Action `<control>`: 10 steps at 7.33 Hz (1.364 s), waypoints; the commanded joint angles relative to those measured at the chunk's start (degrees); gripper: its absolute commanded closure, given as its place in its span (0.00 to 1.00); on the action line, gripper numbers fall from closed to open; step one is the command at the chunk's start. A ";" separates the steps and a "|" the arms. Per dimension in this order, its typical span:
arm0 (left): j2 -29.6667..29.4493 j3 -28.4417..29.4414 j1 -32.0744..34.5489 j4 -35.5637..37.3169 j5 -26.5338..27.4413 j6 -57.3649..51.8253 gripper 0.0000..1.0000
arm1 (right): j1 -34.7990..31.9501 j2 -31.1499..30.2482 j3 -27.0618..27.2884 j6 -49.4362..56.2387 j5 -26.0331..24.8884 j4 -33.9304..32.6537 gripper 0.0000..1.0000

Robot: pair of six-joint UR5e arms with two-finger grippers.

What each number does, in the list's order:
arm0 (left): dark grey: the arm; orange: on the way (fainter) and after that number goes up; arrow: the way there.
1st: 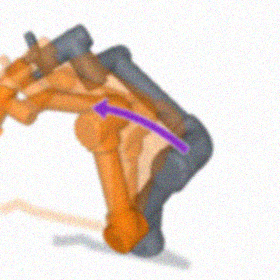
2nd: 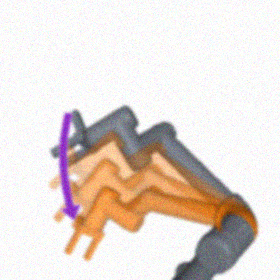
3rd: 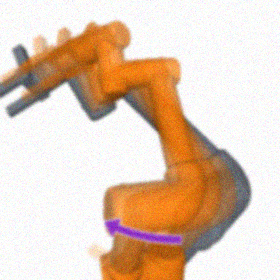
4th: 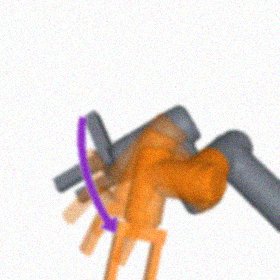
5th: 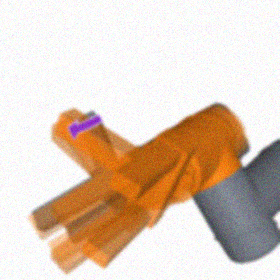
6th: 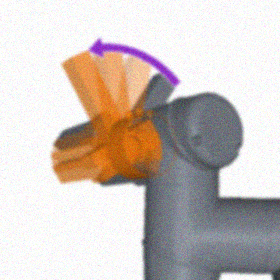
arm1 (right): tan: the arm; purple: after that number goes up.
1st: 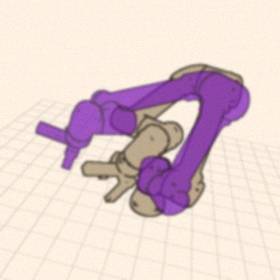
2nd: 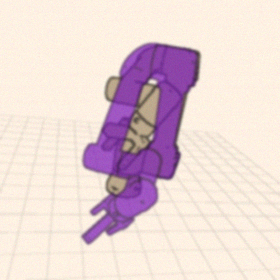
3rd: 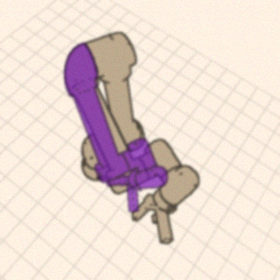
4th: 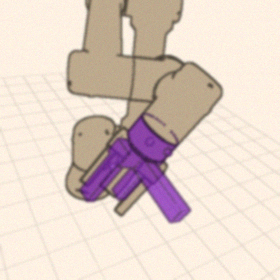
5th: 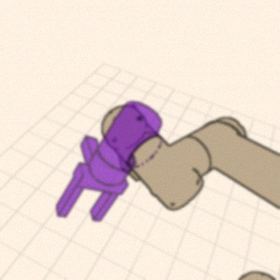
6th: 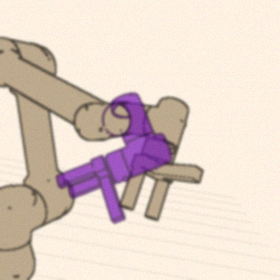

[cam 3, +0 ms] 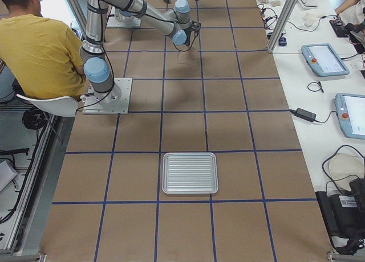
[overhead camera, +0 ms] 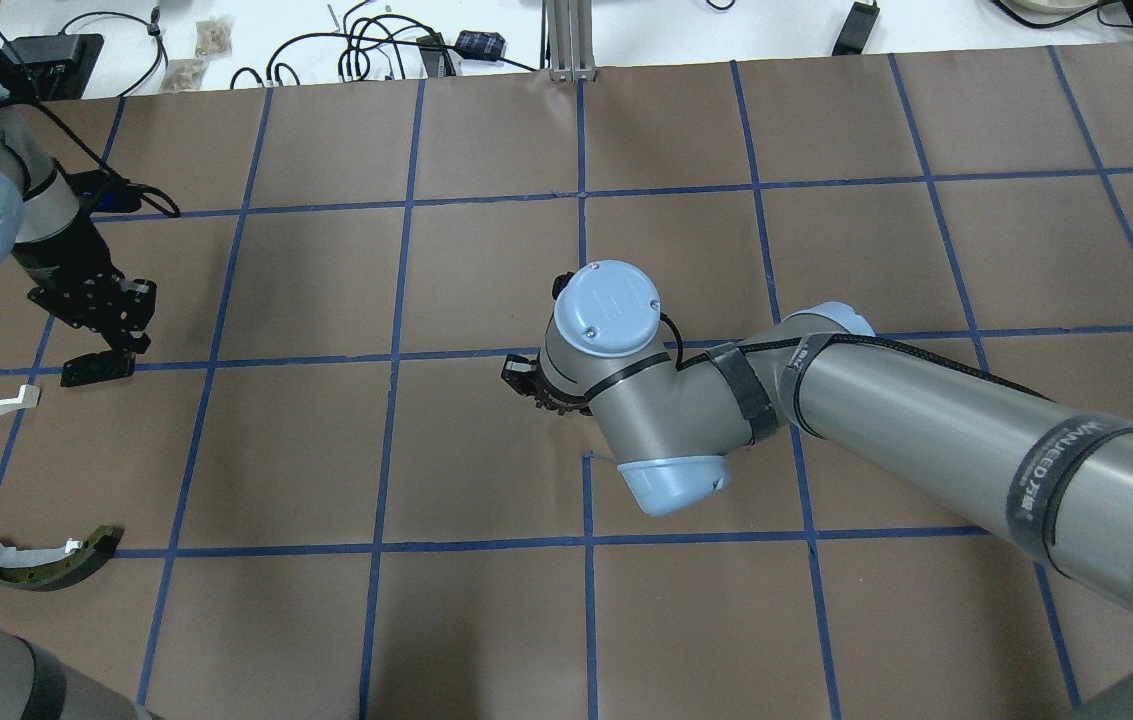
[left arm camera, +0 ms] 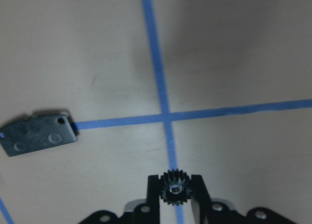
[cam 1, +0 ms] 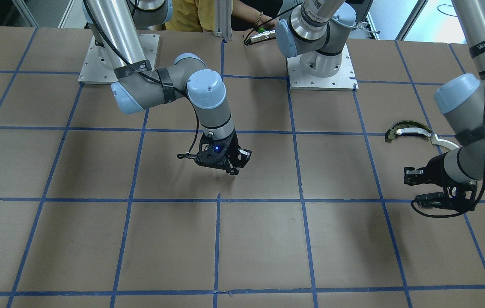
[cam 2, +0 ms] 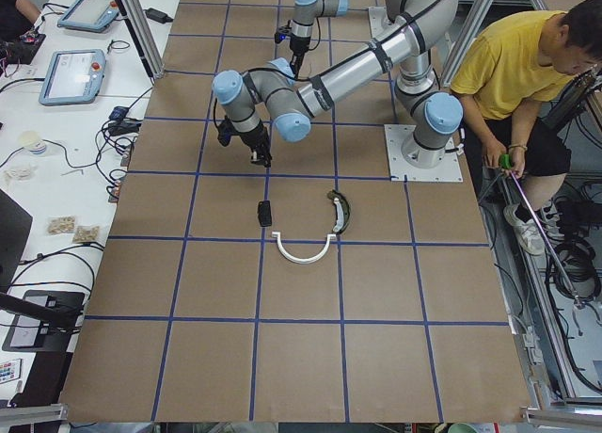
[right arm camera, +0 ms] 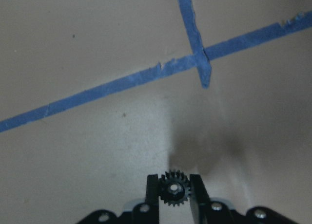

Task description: Place bearing gear from tray to pile

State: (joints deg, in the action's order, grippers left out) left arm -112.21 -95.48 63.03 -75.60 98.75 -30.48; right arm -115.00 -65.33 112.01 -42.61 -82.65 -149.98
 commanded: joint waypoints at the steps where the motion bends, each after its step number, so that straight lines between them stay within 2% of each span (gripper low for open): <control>1: -0.29 -2.60 -7.97 2.99 1.97 -7.02 1.00 | 3.70 -0.23 -3.09 5.22 -2.66 2.22 0.00; 2: -0.81 -3.57 -10.96 3.78 1.98 -7.74 1.00 | 7.73 -3.89 -6.42 12.48 -3.47 9.81 0.00; 3: -1.69 -4.01 -11.86 6.66 2.24 -7.84 1.00 | 14.21 -9.32 -10.98 26.64 -4.00 25.11 0.00; 4: -2.48 -4.80 -12.40 7.21 3.02 -8.01 1.00 | 21.15 -14.51 -16.50 35.14 -5.31 39.19 0.00; 5: -3.10 -5.50 -13.36 7.74 3.38 -8.02 1.00 | 24.79 -17.96 -22.30 40.36 -5.32 51.34 0.00; 6: -3.54 -5.68 -13.63 7.75 3.29 -8.02 1.00 | 25.43 -19.56 -26.71 43.37 -5.93 60.51 0.00; 7: -3.72 -5.86 -13.81 7.92 4.25 -8.02 1.00 | 26.14 -22.97 -27.97 45.83 -5.94 65.04 0.00; 8: -4.15 -6.12 -13.72 8.36 5.30 -7.58 1.00 | 26.66 -25.61 -27.38 46.12 -5.59 65.52 0.00; 9: -4.77 -6.04 -13.63 8.54 4.88 -7.14 1.00 | 26.58 -25.72 -25.98 45.43 -5.24 65.43 0.00; 10: -5.12 -6.04 -13.46 8.62 4.88 -7.05 0.81 | 26.49 -25.72 -24.92 45.07 -5.15 65.09 0.00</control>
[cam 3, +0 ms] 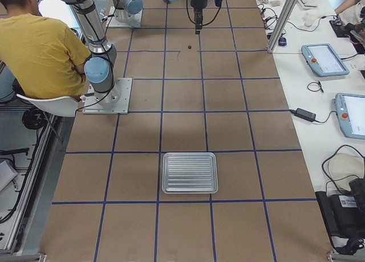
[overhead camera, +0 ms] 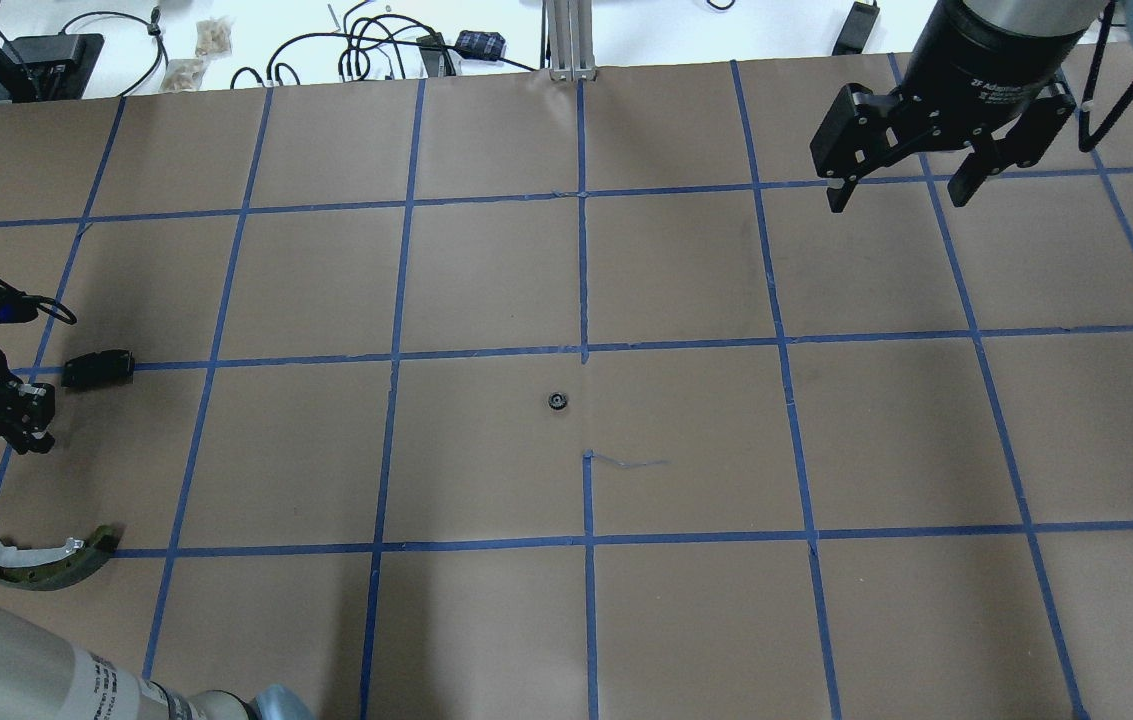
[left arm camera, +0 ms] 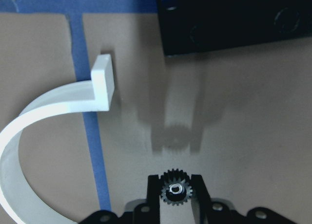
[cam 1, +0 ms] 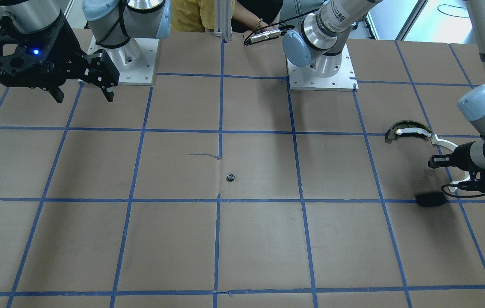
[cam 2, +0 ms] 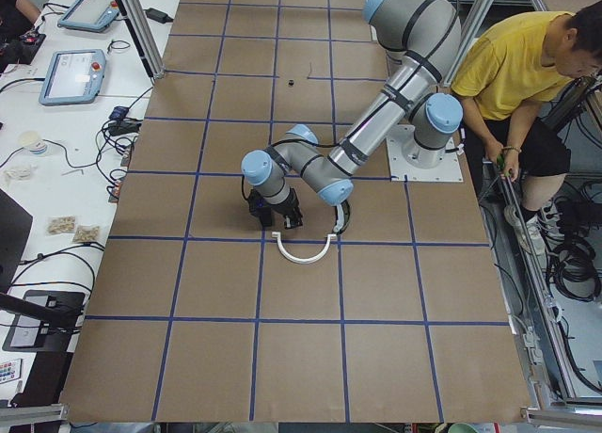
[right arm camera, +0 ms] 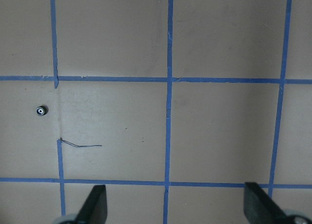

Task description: Place bearing gear from tray to pile

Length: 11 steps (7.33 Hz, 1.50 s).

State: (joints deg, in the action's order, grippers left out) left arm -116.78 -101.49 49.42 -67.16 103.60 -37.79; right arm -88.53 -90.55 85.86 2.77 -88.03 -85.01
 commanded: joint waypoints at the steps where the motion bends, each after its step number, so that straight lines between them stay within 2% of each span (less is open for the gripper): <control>1: -0.12 -0.03 0.41 0.19 0.11 0.00 0.33 | -0.41 -0.60 1.76 -0.31 -0.30 0.89 0.00; 2: -0.20 -0.03 0.42 0.10 0.20 -0.09 0.07 | -0.50 -0.51 2.72 -0.31 -0.56 0.03 0.00; 3: 0.24 -0.03 0.42 0.10 0.02 0.17 0.00 | -0.50 -0.51 2.82 -0.31 -0.74 0.02 0.00; 5: 1.81 1.63 2.51 0.19 -1.72 0.70 0.00 | -0.41 -0.86 2.82 -0.31 -0.92 0.28 0.00; 6: 3.30 4.08 7.14 -1.21 -4.08 3.66 0.00 | -0.33 -0.77 2.82 -0.31 -0.92 0.11 0.00; 8: 7.60 6.47 15.67 -5.86 -4.81 11.13 0.00 | -0.33 -0.77 2.90 -0.31 -0.83 0.02 0.00; 11: 9.21 6.48 32.43 -7.20 -8.41 35.49 0.00 | -0.33 -0.77 2.90 -0.31 -0.83 0.02 0.00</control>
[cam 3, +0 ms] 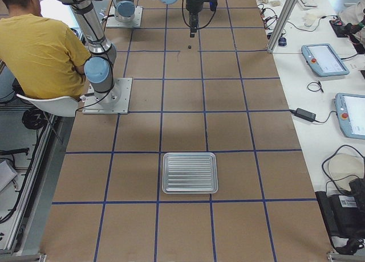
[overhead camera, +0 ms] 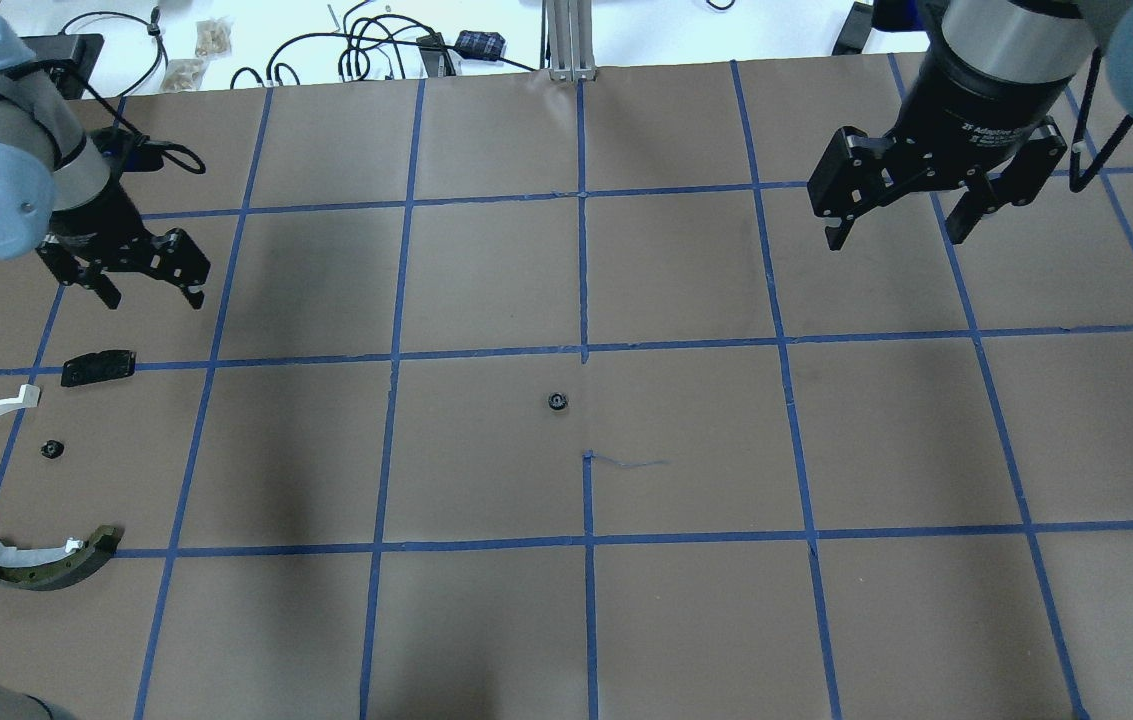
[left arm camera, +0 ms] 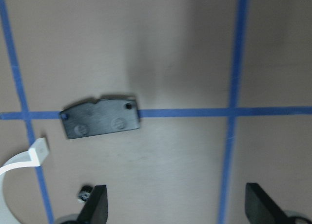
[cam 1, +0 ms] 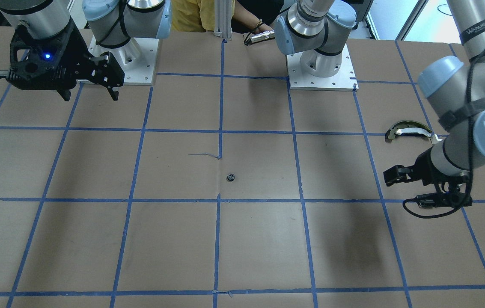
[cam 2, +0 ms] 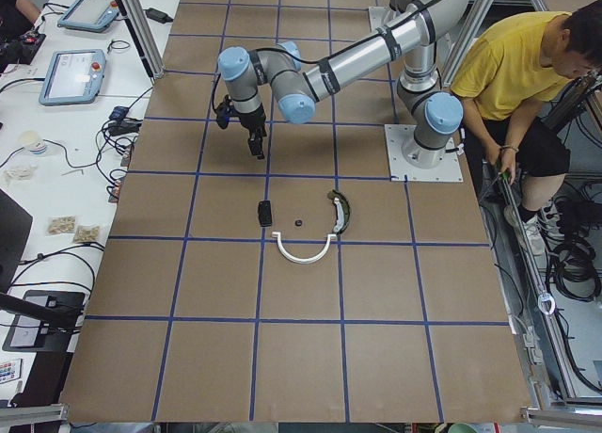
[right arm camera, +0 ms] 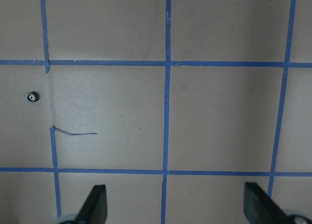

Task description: Place bearing gear from tray to pile

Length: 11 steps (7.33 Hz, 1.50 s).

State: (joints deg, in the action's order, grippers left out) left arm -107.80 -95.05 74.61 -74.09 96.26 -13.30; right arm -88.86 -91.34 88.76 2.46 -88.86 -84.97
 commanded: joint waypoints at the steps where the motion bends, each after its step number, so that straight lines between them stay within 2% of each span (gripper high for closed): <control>1: 0.48 0.04 11.92 0.00 -1.16 17.37 0.00 | 0.00 0.02 0.01 0.00 0.00 -0.02 0.00; 5: -1.63 -0.58 24.86 2.72 -3.87 27.78 0.00 | 0.26 -0.15 -0.08 0.00 0.00 -0.02 0.00; 8: -4.17 -2.07 30.49 4.30 -11.07 29.04 0.00 | 0.26 -0.15 -0.17 0.00 0.09 -0.02 0.00; 9: -5.13 -2.68 31.64 8.48 -11.18 29.64 0.00 | 0.35 -0.24 -0.17 0.00 0.01 -0.02 0.00; 11: -7.68 -4.00 34.27 10.19 -10.92 29.21 0.00 | 0.35 -0.15 -0.08 0.00 0.09 -0.11 0.00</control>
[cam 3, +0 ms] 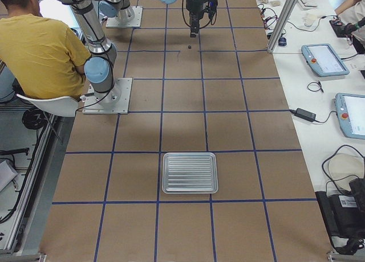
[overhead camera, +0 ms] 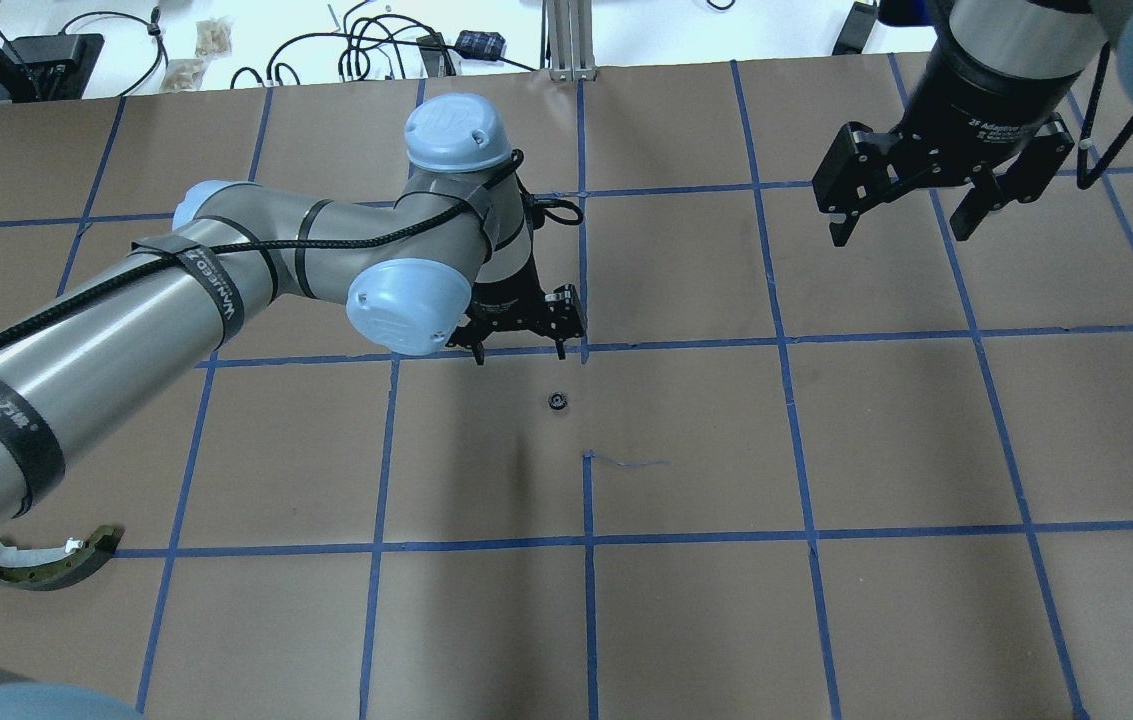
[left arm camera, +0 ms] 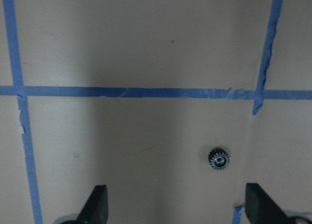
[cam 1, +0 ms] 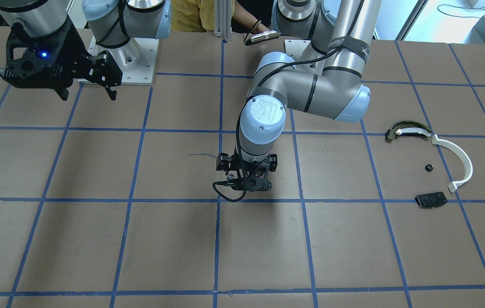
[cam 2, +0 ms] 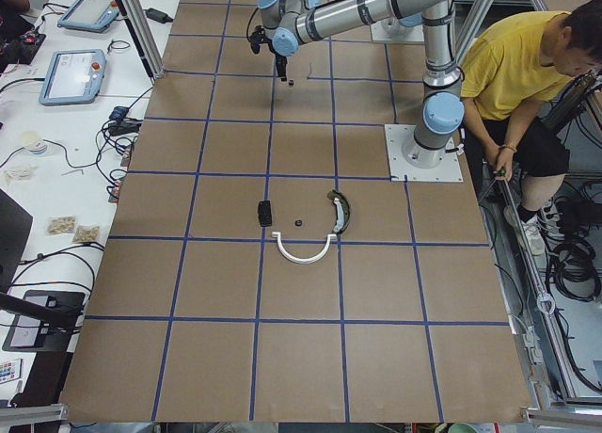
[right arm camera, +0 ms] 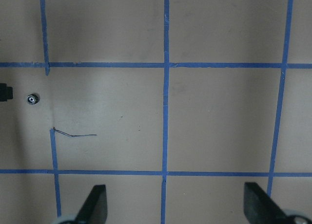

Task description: Place bearing gear from tray to pile

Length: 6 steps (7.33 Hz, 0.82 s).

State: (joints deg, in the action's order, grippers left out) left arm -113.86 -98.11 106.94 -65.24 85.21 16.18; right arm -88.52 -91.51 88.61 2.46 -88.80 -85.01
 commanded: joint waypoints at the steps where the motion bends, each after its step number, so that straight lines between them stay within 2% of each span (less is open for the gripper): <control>1: -2.50 -1.29 2.56 2.56 0.05 -0.36 0.00 | 0.10 0.02 0.07 0.00 -0.06 -0.07 0.00; 4: -5.14 -1.21 2.57 5.45 -0.04 -0.45 0.03 | 0.11 0.02 0.16 0.00 0.03 -0.15 0.00; 5: -5.84 -1.21 2.57 5.65 0.13 -0.62 0.13 | 0.11 0.02 0.16 -0.09 -0.06 -0.15 0.00; 6: -6.20 -1.12 2.57 5.74 0.31 -0.71 0.15 | 0.11 0.02 0.16 -0.09 0.03 -0.15 0.00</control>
State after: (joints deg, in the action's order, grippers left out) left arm -119.38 -99.30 109.50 -59.95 85.34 15.59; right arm -88.42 -91.49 88.77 2.41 -88.82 -85.16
